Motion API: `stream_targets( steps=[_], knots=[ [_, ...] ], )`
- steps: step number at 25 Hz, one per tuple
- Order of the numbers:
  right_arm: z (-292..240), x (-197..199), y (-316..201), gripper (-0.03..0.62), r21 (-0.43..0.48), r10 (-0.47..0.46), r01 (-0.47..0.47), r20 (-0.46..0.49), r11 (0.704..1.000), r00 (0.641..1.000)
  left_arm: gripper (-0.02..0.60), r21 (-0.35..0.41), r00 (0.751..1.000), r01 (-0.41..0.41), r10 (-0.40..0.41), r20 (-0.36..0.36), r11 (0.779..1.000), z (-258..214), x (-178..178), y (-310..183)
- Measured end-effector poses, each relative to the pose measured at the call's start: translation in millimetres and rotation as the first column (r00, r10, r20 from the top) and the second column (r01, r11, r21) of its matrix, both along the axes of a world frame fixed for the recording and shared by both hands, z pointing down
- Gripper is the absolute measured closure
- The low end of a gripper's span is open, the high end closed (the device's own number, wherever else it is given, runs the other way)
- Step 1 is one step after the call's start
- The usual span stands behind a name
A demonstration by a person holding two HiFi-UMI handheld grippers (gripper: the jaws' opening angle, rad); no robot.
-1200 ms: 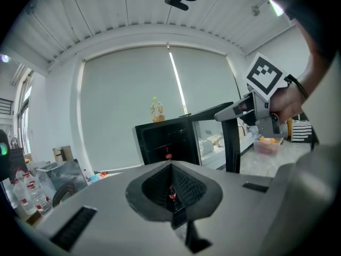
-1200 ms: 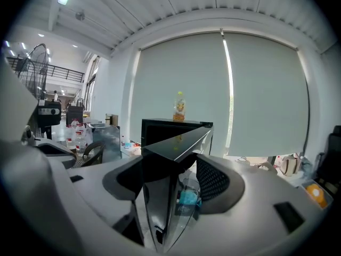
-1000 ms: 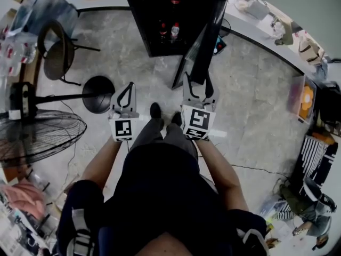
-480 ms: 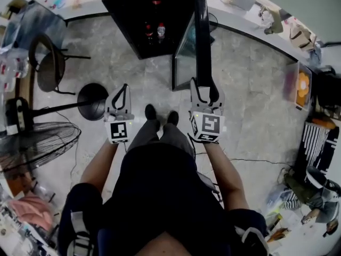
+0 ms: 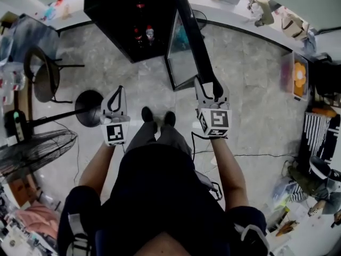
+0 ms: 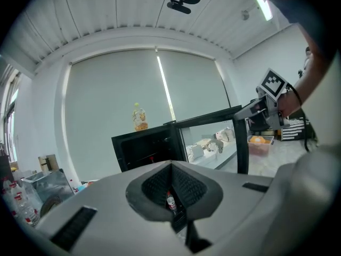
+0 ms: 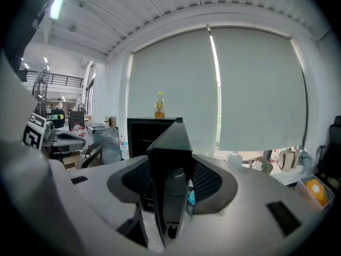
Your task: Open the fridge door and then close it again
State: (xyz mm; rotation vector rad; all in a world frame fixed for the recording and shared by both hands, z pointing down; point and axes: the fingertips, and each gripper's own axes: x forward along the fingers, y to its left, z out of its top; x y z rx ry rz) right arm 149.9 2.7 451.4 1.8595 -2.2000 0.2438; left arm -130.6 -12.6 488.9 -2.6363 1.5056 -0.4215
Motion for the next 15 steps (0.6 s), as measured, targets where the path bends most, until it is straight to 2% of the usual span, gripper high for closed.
stream_targets(
  steps=[15],
  knots=[
    [0.4, 75.3, -5.8, 0.367, 0.038, -0.059, 0.058, 0.011, 0.998, 0.998, 0.56, 0.022, 0.999, -0.032, 0.031, 0.01, 0.999, -9.2, 41.8, -7.5]
  ],
)
